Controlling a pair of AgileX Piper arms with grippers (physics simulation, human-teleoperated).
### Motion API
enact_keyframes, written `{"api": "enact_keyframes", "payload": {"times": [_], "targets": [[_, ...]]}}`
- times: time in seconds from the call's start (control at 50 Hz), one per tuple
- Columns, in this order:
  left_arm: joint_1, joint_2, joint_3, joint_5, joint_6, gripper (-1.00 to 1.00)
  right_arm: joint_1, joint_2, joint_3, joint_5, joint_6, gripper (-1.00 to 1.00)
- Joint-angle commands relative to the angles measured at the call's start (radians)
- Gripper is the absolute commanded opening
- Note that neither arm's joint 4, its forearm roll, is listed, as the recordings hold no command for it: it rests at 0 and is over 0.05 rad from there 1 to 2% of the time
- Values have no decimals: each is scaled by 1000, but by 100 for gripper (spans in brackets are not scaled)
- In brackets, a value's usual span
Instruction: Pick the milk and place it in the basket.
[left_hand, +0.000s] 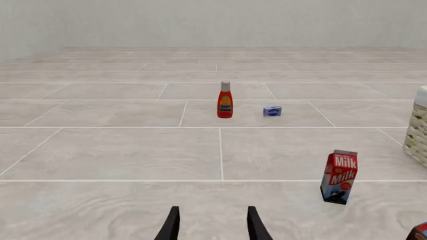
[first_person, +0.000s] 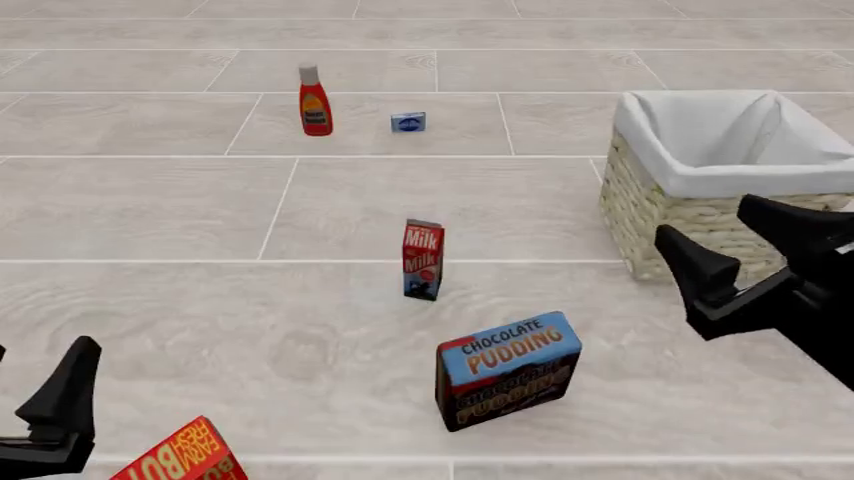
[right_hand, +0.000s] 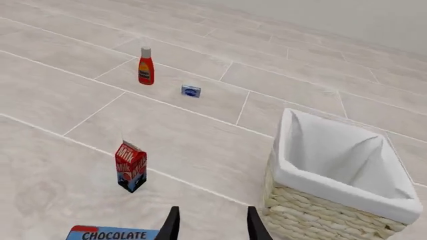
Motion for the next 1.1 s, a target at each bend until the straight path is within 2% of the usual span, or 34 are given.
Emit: {"api": "enact_keyframes", "payload": {"times": [0.02, 0.08, 0.12, 0.18, 0.28, 0.3, 0.32, 0.48, 0.6, 0.64, 0.7, 0.78, 0.84, 0.9, 1.0, 1.1], "targets": [[0, 0, 0, 0, 0, 100, 111, 155, -189, 122, -73, 100], [0, 0, 0, 0, 0, 100, 122, 213, -241, 152, -93, 100], [0, 0, 0, 0, 0, 100, 120, 251, -272, 160, -129, 100], [0, 0, 0, 0, 0, 100, 130, 284, -315, 182, -125, 100], [0, 0, 0, 0, 0, 100, 174, 404, -422, 253, -149, 100], [0, 0, 0, 0, 0, 100, 185, 417, -443, 269, -132, 100], [0, 0, 0, 0, 0, 100, 197, 433, -457, 278, -147, 100], [0, 0, 0, 0, 0, 100, 189, 536, -549, 322, -173, 100], [0, 0, 0, 0, 0, 100, 206, 603, -615, 371, -156, 100], [0, 0, 0, 0, 0, 100, 231, 626, -635, 397, -132, 100], [0, 0, 0, 0, 0, 100, 227, 671, -662, 411, -143, 100], [0, 0, 0, 0, 0, 100, 230, 700, -692, 420, -139, 100], [0, 0, 0, 0, 0, 100, 254, 741, -730, 429, -114, 100], [0, 0, 0, 0, 0, 100, 252, 779, -744, 428, -122, 100], [0, 0, 0, 0, 0, 100, 284, 830, -767, 426, -93, 100], [0, 0, 0, 0, 0, 100, 281, 889, -809, 423, -95, 100]]}}
